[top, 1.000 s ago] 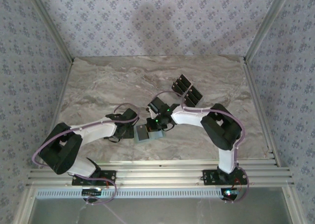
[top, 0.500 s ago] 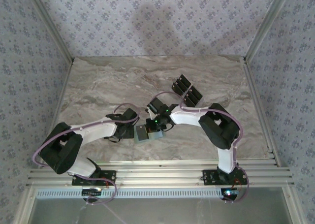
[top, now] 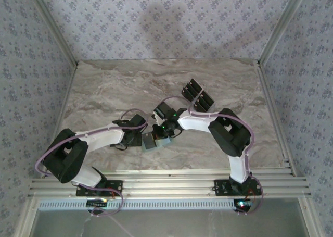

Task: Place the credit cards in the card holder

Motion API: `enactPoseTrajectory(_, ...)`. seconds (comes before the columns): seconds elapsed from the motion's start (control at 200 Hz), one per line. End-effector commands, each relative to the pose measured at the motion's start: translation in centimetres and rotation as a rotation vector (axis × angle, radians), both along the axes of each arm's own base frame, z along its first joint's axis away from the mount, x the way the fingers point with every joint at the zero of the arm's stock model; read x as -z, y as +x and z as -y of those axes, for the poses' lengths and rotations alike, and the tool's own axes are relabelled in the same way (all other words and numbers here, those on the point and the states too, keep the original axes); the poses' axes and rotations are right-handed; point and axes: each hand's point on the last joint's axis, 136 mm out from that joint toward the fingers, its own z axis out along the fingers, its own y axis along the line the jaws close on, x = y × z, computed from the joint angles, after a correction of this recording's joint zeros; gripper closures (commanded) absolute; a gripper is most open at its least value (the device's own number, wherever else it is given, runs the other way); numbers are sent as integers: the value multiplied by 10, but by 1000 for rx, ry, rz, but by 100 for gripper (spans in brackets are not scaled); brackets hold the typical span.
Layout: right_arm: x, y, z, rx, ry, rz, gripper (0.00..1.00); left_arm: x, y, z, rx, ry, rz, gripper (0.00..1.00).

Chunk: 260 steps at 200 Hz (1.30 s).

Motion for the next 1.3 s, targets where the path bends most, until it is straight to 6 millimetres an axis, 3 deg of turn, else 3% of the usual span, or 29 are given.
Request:
enactPoseTrajectory(0.0,-10,-10,-18,-68,50,-17,100,24,16,25,-3,-102,29,1)
enactPoseTrajectory(0.275,-20,-8,-14,-56,56,7,99,23,20,29,0,-106,37,1)
enactPoseTrajectory(0.51,-46,5,-2,6,96,62,79,16,29,32,17,-102,66,1)
enactPoseTrajectory(0.53,-37,0,7,11,74,46,78,15,30,33,20,-105,71,1)
enactPoseTrajectory(0.765,-47,10,39,83,39,94,64,6,47,45,69,-112,96,1)
enactPoseTrajectory(0.879,-52,14,56,105,-3,138,61,-4,51,43,82,-102,106,0)
enactPoseTrajectory(1.074,-61,21,84,116,-97,224,54,-36,51,22,56,-95,153,0)
enactPoseTrajectory(1.294,-55,24,90,85,-159,244,53,-72,41,18,20,-194,223,0)
